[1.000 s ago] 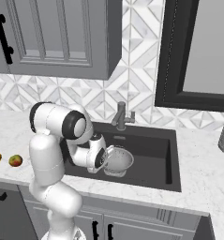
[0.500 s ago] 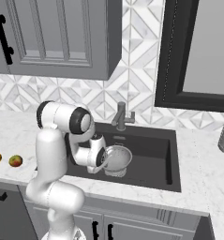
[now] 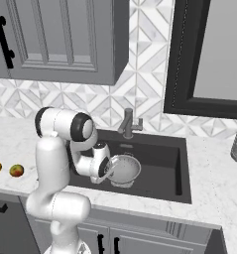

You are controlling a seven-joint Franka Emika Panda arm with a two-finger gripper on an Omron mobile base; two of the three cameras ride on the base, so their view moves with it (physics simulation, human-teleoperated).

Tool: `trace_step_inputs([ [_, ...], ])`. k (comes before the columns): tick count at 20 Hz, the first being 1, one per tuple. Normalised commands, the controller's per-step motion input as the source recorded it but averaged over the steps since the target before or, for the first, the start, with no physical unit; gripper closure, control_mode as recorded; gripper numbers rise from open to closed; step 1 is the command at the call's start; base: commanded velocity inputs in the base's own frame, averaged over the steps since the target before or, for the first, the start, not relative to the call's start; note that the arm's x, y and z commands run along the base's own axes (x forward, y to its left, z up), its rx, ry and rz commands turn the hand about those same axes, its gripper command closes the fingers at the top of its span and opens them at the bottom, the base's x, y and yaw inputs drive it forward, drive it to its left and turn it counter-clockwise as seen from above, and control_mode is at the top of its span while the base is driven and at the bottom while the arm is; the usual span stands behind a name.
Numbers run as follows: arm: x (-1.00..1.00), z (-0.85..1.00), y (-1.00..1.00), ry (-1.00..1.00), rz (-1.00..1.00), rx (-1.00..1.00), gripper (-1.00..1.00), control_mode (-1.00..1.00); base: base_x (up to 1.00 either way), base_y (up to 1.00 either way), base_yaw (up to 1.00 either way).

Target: Put the colander in the sink, put the tangerine, apple in the colander, and turn on the sink faucet and pour water over the colander.

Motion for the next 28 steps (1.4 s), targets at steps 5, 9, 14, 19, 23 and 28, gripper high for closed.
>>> trace_step_inputs([
  [5,-0.02,0.29,0.35,-0.08,-0.16,0.0,-1.0,-1.0,0.0,0.0,0.0],
  [9,-0.36,0.96,0.38,-0.22,-0.11,0.0,-1.0,-1.0,0.0,0.0,0.0],
  [14,-0.59,1.0,0.61,-0.22,-0.1,0.0,-1.0,-1.0,0.0,0.0,0.0],
  [19,-0.27,0.77,1.0,0.05,-0.05,-0.08,-1.0,-1.0,0.0,0.0,0.0],
  [23,-0.17,0.83,0.94,0.22,0.0,-0.11,-1.0,-1.0,0.0,0.0,0.0],
  [28,-0.55,0.69,0.73,0.28,0.1,-0.11,-1.0,-1.0,0.0,0.0,0.0],
])
